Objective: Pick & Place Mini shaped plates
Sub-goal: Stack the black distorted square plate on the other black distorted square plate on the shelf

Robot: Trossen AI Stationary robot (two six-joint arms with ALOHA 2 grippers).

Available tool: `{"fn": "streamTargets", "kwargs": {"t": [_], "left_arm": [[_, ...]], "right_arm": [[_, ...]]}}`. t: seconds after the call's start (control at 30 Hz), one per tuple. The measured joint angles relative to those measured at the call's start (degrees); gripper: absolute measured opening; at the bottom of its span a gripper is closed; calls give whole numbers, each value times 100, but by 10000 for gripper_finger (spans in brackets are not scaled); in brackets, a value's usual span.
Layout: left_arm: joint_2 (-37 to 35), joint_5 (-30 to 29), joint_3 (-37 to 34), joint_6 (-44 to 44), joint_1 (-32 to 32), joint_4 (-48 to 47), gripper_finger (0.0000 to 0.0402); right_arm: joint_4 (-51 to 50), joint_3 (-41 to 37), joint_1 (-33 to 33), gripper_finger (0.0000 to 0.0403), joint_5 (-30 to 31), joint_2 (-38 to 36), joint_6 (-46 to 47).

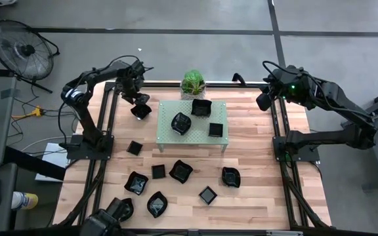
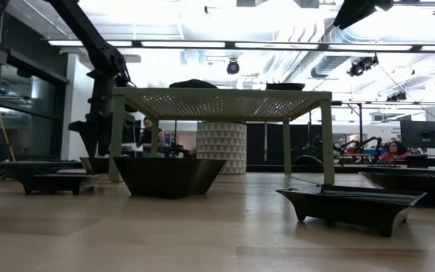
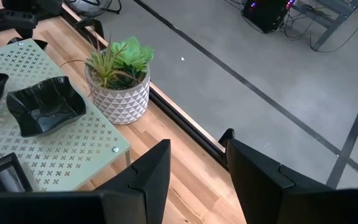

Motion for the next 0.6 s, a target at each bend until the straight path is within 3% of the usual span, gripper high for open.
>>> {"fn": "streamTargets", "kwargs": {"t": [0.6], "left_arm": [[349,246,0,170,-2,-95,174]], "right_arm": [[0,1,0,154,0,2,67]]}}
